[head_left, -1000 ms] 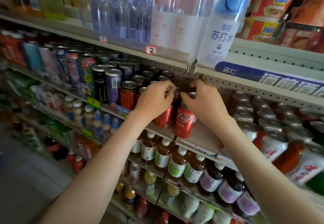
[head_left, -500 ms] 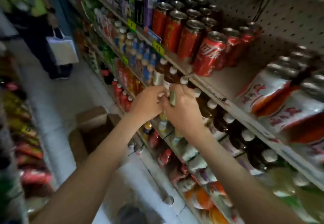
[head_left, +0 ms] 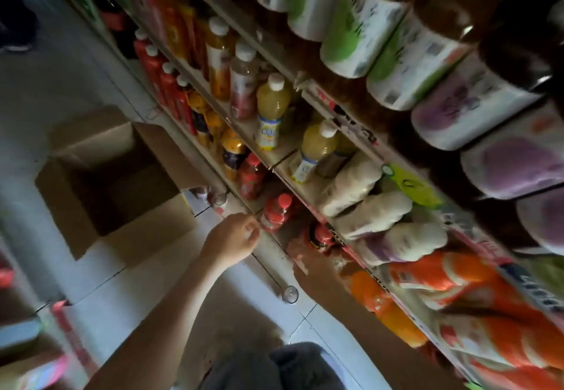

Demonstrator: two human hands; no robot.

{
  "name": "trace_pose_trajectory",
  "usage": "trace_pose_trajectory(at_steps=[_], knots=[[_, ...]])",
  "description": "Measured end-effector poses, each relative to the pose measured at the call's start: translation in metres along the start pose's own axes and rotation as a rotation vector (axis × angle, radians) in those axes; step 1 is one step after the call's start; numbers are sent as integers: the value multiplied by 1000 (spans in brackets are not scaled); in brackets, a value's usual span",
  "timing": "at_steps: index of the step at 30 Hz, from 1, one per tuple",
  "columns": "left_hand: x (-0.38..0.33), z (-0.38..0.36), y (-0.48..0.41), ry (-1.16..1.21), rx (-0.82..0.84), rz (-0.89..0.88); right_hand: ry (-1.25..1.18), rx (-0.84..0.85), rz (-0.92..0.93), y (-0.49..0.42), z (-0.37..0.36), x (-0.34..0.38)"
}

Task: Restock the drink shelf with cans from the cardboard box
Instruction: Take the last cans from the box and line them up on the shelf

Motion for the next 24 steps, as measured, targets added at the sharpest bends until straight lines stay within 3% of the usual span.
trace_pose_trajectory(at_steps=[8, 11, 15, 17, 21, 24], knots=[[138, -166, -36, 7, 94, 30, -4, 270, -194, -79, -191, -118], [196, -227, -62, -4, 73, 134, 66, 376, -136, -104, -256, -156], [256, -283, -88, -14, 66, 316, 342, 553, -62, -106, -323, -203], [285, -296, -99, -20, -5, 404, 406, 545, -32, -105, -348, -213], [337, -297, -132, -114, -273, 478, 468, 356, 80, -117, -369, -215], [360, -296, -151, -40, -340, 539, 365, 313, 107, -129, -374, -211]])
Point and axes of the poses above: each hand's wrist, its own y-axis away from the middle knuckle, its own z-axis out of the back of the hand, x = y × z, the point moved 4 cm from there along -y, towards the middle knuckle, and after that the axes turned 13 degrees about -x, right-handed, at the moved point
